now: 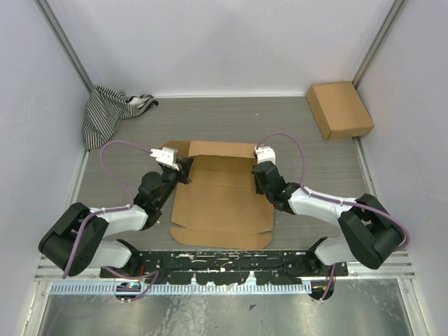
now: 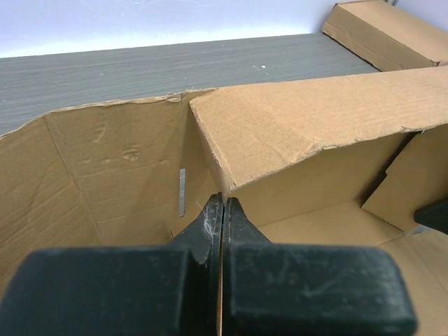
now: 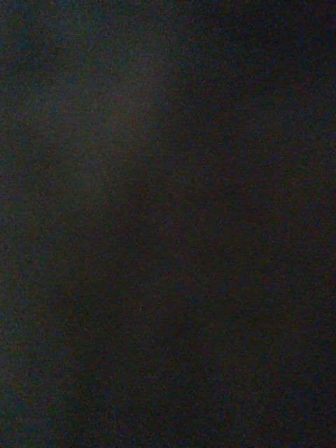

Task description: Fold the paper box

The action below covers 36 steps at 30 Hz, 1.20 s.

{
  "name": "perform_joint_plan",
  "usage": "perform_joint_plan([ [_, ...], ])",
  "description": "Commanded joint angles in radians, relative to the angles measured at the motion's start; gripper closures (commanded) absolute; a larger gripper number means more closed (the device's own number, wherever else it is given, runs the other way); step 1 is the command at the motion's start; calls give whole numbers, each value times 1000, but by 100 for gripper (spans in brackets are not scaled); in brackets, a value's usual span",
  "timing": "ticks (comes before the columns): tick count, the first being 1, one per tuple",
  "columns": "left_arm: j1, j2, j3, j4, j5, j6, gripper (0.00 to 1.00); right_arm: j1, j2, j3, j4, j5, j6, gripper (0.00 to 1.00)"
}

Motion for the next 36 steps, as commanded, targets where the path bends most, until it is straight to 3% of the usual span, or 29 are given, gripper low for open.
perform_joint_plan([
  [1, -11, -20, 18, -27, 9, 14, 100, 18, -53, -14, 115, 53, 7, 68],
  [4, -13, -31, 32, -65, 1, 11, 100, 20, -60, -13, 135, 32, -5, 55],
  [8, -20, -52, 55, -146, -2, 7, 100, 21, -57, 1, 138, 37, -14, 54],
  [11, -23, -52, 56, -153, -8, 9, 100, 22, -28, 25, 133, 51, -18, 63],
  [15, -25, -52, 61, -163, -9, 11, 100, 25, 15, 54, 130, 92, -7, 89],
  [17, -28, -52, 65, -182, -20, 11, 100, 26, 41, 82, 92, 142, 15, 96],
  [21, -48, -129, 118, -324, -89, 0, 100, 29, 124, 173, -55, 265, 87, 99],
  [28, -86, -186, 226, -582, -187, -9, 100, 35, 220, 242, -162, 288, 219, 99],
  [29, -85, -187, 238, -603, -195, -17, 96, 35, 237, 257, -173, 284, 231, 99],
  [31, -85, -201, 257, -640, -205, -31, 75, 35, 249, 270, -188, 288, 246, 99],
  [36, -83, -300, 282, -717, -240, 6, 36, 36, 214, 264, -198, 308, 199, 99],
])
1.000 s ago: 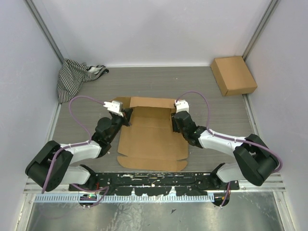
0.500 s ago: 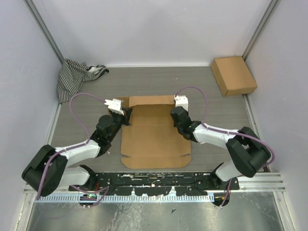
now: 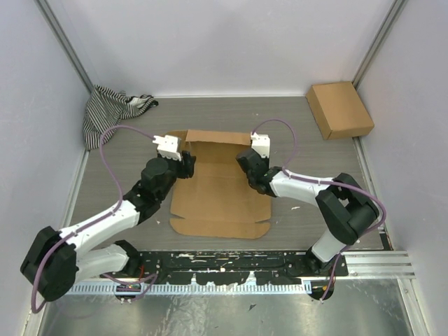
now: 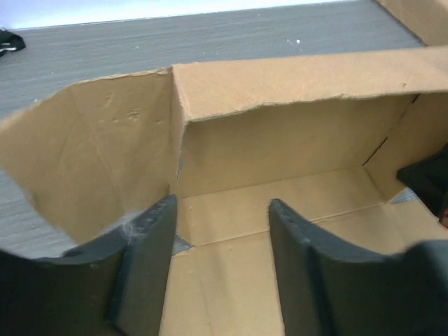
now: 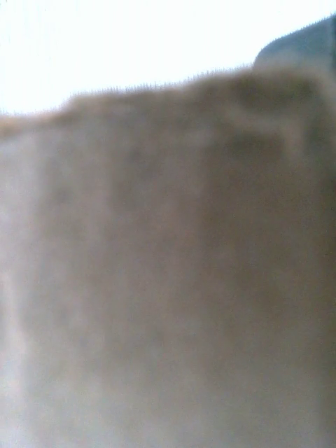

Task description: Fold the paper box

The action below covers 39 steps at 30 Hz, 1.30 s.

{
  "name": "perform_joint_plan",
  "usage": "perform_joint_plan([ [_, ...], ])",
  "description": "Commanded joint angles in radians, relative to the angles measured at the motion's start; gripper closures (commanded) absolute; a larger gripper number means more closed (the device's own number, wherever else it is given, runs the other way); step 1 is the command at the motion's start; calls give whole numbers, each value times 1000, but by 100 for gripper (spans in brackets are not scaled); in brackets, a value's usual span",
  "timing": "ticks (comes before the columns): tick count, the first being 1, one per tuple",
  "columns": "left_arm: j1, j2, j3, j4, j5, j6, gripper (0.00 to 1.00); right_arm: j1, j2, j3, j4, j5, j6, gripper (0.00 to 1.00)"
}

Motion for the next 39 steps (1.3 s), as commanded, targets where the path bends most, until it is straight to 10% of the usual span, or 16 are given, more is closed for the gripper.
perform_joint_plan([
  [1, -1, -113, 53, -85, -73, 32, 32, 4, -24, 5, -82, 37, -30, 99],
  [6, 58, -154, 110, -128, -215, 46, 17, -18, -71, -6, -99, -1, -119, 99],
  [17, 558, 219, 301, -209, 181, -170, 36, -213, -63, 46, -94, -236, -220, 99],
  [39, 568, 468, -27, 598, 534, -280, 43, -260, -83, 52, -86, -392, -282, 98],
])
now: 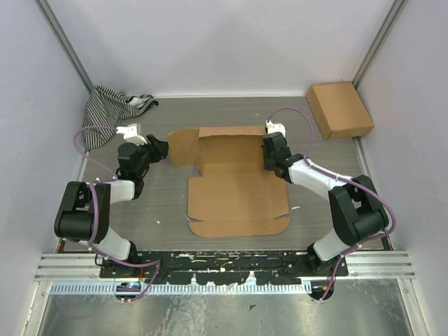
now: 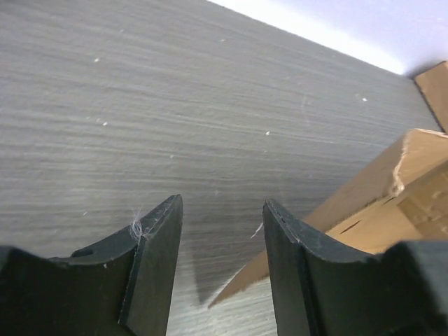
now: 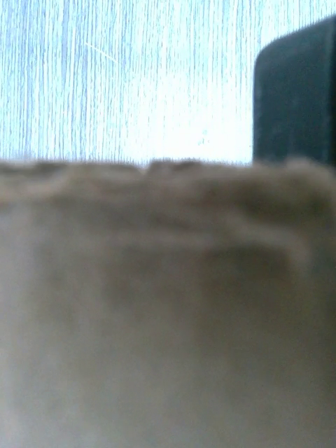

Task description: Fold the paper box

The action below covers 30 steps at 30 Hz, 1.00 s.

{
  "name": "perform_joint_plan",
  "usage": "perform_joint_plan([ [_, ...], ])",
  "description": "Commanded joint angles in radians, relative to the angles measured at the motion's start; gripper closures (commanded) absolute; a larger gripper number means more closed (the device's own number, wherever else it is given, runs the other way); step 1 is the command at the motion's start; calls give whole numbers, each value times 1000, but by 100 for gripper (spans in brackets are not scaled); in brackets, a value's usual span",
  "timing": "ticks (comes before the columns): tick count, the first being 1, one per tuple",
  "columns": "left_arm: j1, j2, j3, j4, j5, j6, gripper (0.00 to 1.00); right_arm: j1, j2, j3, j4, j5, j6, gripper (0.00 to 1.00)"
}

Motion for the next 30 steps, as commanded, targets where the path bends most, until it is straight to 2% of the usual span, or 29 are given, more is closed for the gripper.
perform_joint_plan([
  [1, -3, 55, -28, 235, 81, -11, 43, 2, -37, 12, -18, -50, -33, 98],
  [5, -5, 71, -26, 279, 165, -25, 46, -2, -41, 14, -27, -42, -36, 98],
  [9, -25, 0, -82, 291, 172, -22, 46, -12, -43, 16, -32, -40, -33, 98],
  [12, -61, -95, -113, 225, 182, 12, 43, -17, -38, 25, -36, -47, -29, 98],
  [15, -143, -146, -99, 110, 165, 100, 42, -18, -42, 30, -39, -55, -28, 98],
  [19, -229, -138, -82, 78, 158, 140, 41, -18, -50, 30, -38, -76, -28, 98],
  [30, -255, -67, -54, 103, 120, 159, 43, -18, -84, -9, -11, -161, -26, 98],
])
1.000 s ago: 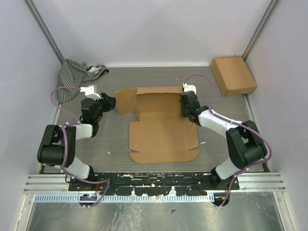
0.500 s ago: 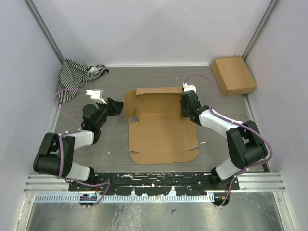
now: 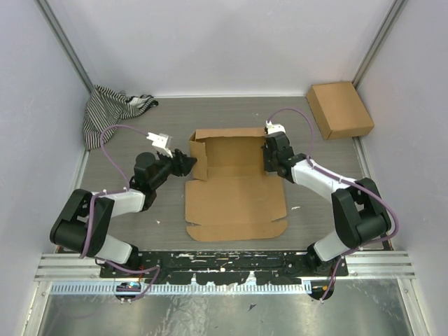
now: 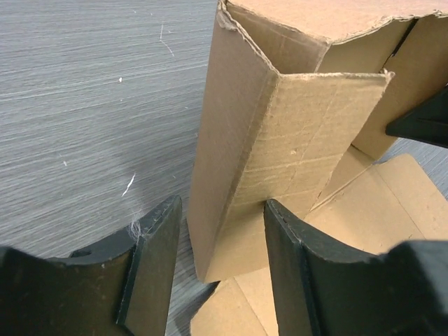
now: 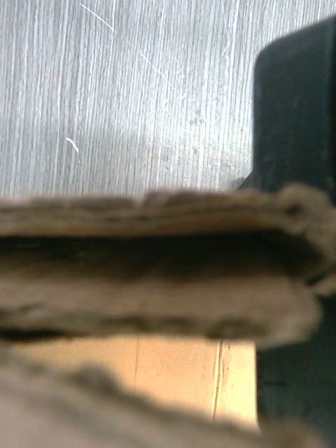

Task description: Fold the paper box

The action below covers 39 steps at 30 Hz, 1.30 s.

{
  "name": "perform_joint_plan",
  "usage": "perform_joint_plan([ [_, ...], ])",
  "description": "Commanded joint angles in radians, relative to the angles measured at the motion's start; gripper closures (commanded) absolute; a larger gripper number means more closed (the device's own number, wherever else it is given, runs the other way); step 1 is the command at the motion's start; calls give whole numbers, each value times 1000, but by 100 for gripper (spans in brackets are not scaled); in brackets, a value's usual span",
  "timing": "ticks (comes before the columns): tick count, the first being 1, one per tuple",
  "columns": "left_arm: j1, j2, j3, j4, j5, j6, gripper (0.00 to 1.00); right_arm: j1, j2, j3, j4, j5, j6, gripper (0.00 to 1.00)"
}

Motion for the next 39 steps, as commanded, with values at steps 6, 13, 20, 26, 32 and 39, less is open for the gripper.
perform_joint_plan([
  [6, -33, 29, 62, 35, -49, 37, 44, 2, -67, -23, 35, -79, -11, 98],
  [13, -124, 54, 122, -64, -214, 111, 48, 27, -64, -29, 43, -66, -6, 98],
  [20, -220, 111, 187, -137, -453, 185, 65, 58, -61, -32, 48, -36, -2, 98],
  [26, -270, 142, 241, -225, -649, 197, 97, 75, -61, -21, 26, -9, 6, 98],
  [32, -362, 172, 391, -522, -945, 257, 100, 105, -47, 30, -80, 73, 103, 99],
  [39, -455, 245, 500, -740, -1316, 374, 100, 112, -12, 84, -207, 144, 244, 99],
])
